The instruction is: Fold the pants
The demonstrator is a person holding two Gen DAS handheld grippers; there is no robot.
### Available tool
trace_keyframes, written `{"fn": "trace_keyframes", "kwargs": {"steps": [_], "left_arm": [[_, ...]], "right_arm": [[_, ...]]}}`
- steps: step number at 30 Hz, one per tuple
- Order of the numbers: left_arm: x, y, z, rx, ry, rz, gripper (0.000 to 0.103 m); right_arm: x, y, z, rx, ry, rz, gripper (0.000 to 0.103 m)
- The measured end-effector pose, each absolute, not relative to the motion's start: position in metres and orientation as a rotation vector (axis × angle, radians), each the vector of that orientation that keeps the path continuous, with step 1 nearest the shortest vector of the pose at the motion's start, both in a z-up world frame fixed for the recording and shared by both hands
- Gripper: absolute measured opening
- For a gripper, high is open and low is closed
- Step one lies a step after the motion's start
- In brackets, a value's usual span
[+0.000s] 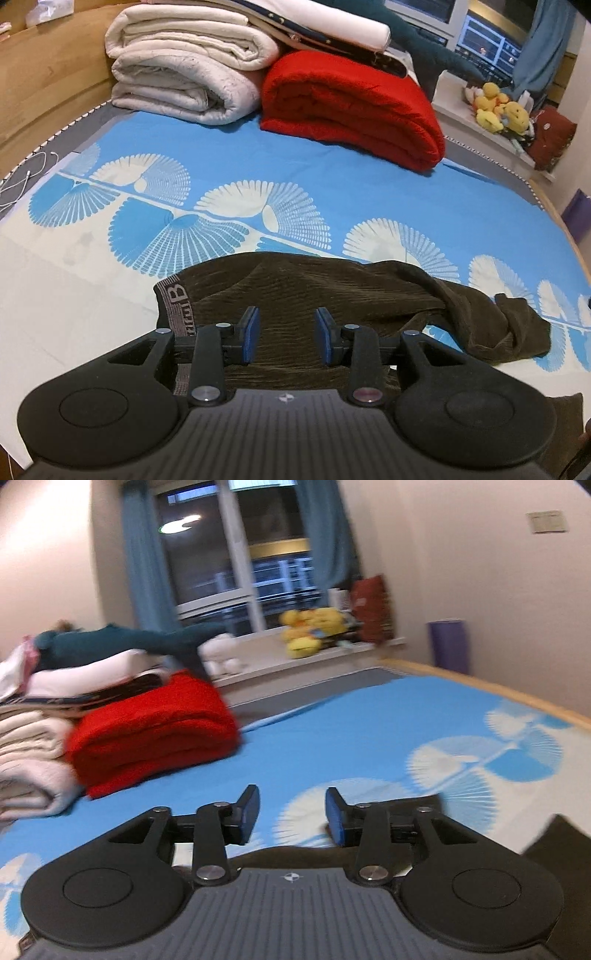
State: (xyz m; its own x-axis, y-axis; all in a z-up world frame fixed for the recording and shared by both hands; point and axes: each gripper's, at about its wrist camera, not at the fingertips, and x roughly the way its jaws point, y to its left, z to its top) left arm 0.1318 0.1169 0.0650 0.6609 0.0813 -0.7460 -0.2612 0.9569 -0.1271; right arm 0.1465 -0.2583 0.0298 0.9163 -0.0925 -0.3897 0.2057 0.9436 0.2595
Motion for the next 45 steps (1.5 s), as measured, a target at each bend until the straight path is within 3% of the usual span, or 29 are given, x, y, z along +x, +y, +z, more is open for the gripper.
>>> {"fn": "trace_keyframes", "kwargs": {"steps": [4, 8, 19, 20, 24, 25, 28, 37, 39, 45], "left_arm": [[0.144, 0.101, 0.046, -0.191, 0.85, 0.19, 0.04], [0.151, 0.083, 0.025, -0.124, 0.845, 0.159, 0.04], [0.171, 0.044, -0.011, -0.066, 0.793, 0.056, 0.04], [0.174, 0.044, -0.015, -0.089, 0.804, 0.033, 0.037], [0.187, 0.043, -0.028, -0.158, 0.819, -0.018, 0.005], [0.19, 0.039, -0.032, -0.147, 0.824, -0.022, 0.005], [0.199, 0.024, -0.043, -0.132, 0.857, -0.032, 0.005], [0.218, -0.025, -0.074, -0.055, 0.92, -0.096, 0.012], [0.224, -0.032, -0.085, -0.048, 0.948, -0.088, 0.025], [0.24, -0.043, -0.103, 0.052, 0.963, -0.08, 0.045]], "right_arm": [[0.156, -0.223, 0.021, 0.187, 0.391, -0.06, 0.053], [0.162, -0.209, -0.006, 0.115, 0.454, 0.017, 0.053], [0.188, -0.25, -0.033, 0.241, 0.534, -0.136, 0.053], [0.19, -0.258, -0.033, 0.278, 0.536, -0.165, 0.053], [0.187, -0.305, -0.034, 0.388, 0.502, -0.307, 0.052], [0.188, -0.315, -0.036, 0.408, 0.498, -0.341, 0.05], [0.189, -0.35, -0.045, 0.506, 0.502, -0.418, 0.032], [0.204, -0.413, -0.087, 0.728, 0.583, -0.515, 0.034], [0.209, -0.421, -0.099, 0.764, 0.614, -0.514, 0.034], [0.227, -0.443, -0.133, 0.85, 0.675, -0.553, 0.041]]}}
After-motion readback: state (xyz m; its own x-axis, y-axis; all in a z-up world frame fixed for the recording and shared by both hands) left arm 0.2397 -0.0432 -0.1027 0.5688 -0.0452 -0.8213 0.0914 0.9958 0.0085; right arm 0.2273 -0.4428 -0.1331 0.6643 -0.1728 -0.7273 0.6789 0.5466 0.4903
